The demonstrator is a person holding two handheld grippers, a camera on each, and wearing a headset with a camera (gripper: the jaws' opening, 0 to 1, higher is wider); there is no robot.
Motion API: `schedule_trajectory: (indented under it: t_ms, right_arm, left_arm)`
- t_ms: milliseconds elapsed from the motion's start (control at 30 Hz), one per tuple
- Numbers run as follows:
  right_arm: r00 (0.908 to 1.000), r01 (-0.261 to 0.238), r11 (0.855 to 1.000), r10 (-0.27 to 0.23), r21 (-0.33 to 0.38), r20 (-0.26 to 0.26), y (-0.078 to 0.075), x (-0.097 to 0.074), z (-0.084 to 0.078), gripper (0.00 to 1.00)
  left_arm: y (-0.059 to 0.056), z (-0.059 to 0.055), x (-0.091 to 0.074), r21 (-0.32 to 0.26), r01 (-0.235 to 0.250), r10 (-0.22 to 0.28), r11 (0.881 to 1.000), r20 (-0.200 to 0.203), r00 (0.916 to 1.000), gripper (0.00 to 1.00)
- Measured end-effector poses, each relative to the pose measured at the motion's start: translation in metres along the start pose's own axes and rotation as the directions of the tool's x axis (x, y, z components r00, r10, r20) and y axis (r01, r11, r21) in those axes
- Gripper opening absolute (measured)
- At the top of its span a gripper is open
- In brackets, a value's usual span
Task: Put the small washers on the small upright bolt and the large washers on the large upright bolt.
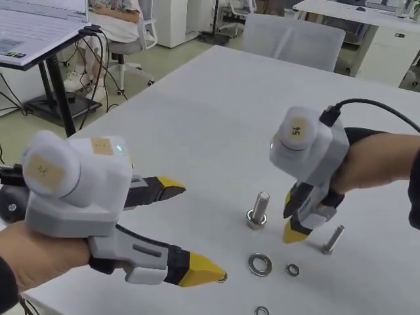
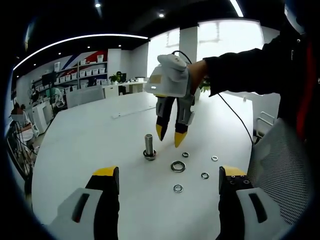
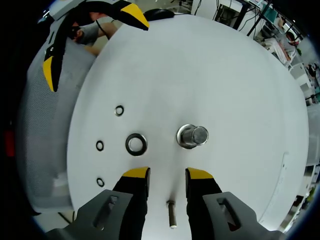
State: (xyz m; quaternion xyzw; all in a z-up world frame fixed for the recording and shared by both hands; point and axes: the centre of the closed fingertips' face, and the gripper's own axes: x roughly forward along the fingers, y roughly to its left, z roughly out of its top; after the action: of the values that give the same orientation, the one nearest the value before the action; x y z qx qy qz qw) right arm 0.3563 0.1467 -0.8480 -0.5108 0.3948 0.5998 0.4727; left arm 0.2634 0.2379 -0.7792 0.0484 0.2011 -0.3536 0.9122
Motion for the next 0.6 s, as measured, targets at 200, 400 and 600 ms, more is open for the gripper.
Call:
schedule_trajectory:
  t_ms: [200, 400, 600]
  right_arm:
    - [1.0, -0.001, 1.0, 0.001, -0.018, 0.008, 0.013, 0.0, 0.004, 0.3]
    - [0.9998, -0.016, 0.999, 0.016, -0.038, 0.009, 0.028, 0.006, 0.009, 0.3]
    - [0.9992, -0.036, 0.998, 0.036, -0.053, 0.016, 0.041, 0.012, 0.016, 0.3]
  left_arm:
    - [0.0, 0.0, 0.0, 0.002, 0.003, -0.003, 1.0, -0.003, 1.0, 0.82]
    - [-0.002, 0.001, 0.0, 0.007, 0.006, -0.006, 1.0, -0.005, 1.0, 0.81]
    - [-0.002, 0.002, 0.0, 0.007, 0.006, -0.006, 1.0, -0.001, 1.0, 0.81]
